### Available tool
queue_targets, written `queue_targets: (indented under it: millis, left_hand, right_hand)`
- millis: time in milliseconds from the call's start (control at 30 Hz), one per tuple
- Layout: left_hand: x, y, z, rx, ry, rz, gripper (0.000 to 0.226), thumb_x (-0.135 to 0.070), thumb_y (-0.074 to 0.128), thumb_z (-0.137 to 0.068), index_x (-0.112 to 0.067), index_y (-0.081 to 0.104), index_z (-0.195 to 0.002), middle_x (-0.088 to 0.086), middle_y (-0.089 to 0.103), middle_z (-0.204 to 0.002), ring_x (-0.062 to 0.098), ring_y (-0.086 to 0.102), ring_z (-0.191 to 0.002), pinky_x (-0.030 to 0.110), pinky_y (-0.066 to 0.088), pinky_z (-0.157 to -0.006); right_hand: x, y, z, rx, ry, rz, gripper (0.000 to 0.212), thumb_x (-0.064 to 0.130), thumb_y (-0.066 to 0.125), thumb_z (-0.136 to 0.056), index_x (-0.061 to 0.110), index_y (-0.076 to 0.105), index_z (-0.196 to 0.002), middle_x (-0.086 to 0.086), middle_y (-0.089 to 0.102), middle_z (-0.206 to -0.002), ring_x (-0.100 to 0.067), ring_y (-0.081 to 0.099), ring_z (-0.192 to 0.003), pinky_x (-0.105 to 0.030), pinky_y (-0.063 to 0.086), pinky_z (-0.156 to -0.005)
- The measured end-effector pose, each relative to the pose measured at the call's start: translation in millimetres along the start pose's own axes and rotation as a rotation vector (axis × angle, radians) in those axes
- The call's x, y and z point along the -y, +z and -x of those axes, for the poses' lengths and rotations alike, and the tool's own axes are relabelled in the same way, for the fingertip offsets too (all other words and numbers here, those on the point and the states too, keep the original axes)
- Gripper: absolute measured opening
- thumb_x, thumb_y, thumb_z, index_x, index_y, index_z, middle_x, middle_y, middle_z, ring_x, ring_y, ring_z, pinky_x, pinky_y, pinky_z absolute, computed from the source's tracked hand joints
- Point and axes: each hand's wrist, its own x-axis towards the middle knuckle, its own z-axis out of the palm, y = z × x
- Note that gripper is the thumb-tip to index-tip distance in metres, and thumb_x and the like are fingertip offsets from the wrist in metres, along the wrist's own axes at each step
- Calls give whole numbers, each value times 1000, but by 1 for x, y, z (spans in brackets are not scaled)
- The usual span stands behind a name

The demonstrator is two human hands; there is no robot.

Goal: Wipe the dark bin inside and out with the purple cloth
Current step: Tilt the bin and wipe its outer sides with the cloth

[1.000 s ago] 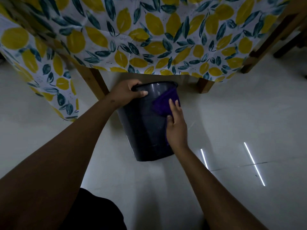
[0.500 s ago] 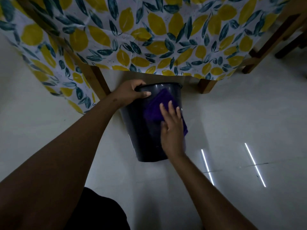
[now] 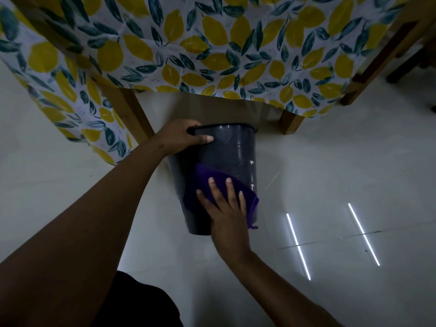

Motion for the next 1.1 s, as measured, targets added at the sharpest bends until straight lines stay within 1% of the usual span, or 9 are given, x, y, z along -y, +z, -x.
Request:
queue_targets:
  millis: [133, 200, 300, 467, 600, 667, 767, 900, 1100]
  left_hand:
    - [-2, 4, -1, -41, -28, 101, 20, -29, 73, -80, -16, 68, -95, -9, 65, -83, -4, 59, -73, 9, 45, -61]
    - [-1, 4, 2, -43, -51, 160, 17, -27, 74, -80, -13, 66, -86, -5, 64, -76, -2, 59, -65, 14, 45, -60]
    - [4, 1, 8, -21, -84, 233, 24, -27, 73, -81, -6, 63, -88, 4, 64, -81, 9, 61, -73, 22, 47, -66]
    - [9, 0, 16, -44, -102, 227, 20, -31, 71, -82, -18, 57, -73, -4, 60, -70, -2, 59, -60, 13, 45, -55]
    - [-4, 3, 10, -32, -50, 56, 21, -34, 70, -83, -15, 64, -91, 0, 67, -86, 2, 61, -73, 15, 45, -63]
    - [-15, 7, 6, -49, 10, -58, 31, -37, 67, -85, -13, 63, -106, -3, 64, -96, 1, 57, -78, 6, 41, -60]
    - [-21, 13, 2, -82, 40, -37, 37, -39, 68, -83, -10, 65, -106, -2, 64, -94, 1, 57, -76, 2, 39, -54]
    - [-14, 9, 5, -103, -9, 34, 24, -35, 72, -81, -13, 62, -84, -3, 63, -77, 5, 57, -69, 11, 41, -56]
    - [-8, 8, 9, -114, -41, 66, 36, -39, 73, -79, -5, 65, -90, 12, 69, -91, 18, 65, -82, 22, 46, -64]
  right_hand:
    - [-10, -3, -6, 20, -110, 28, 81, 6, 68, -80, 39, 32, -146, 9, 19, -160, -25, 7, -148, -52, 12, -115]
    - [-15, -9, -16, -38, 52, -90, 75, 8, 55, -88, 41, 25, -148, 11, 14, -160, -22, 4, -149, -53, 14, -116]
    - [-24, -21, -44, -125, 288, -308, 69, 11, 45, -94, 43, 19, -149, 13, 8, -161, -17, -1, -149, -55, 15, -116]
    - [-51, -38, -82, -146, 427, -549, 59, 16, 42, -100, 40, 21, -150, 11, 10, -161, -15, 5, -149, -55, 23, -115]
    - [-44, -34, -60, -139, 369, -368, 63, 16, 41, -100, 41, 14, -150, 11, 6, -161, -17, 1, -149, -52, 21, -116]
    - [-38, -23, -38, -93, 235, -211, 68, 14, 42, -96, 39, 11, -152, 8, 4, -162, -20, -1, -149, -52, 19, -116]
    - [-38, -8, -19, -74, 118, -109, 74, 13, 47, -91, 35, 13, -153, 5, 4, -162, -24, -1, -149, -55, 18, -116]
    - [-47, -18, -48, -95, 177, -299, 66, 14, 41, -96, 41, 14, -150, 10, 5, -162, -18, -2, -149, -50, 18, -117]
    - [-74, -40, -85, -142, 585, -777, 54, 20, 40, -102, 39, 23, -150, 10, 17, -160, -14, 20, -145, -34, 23, -116]
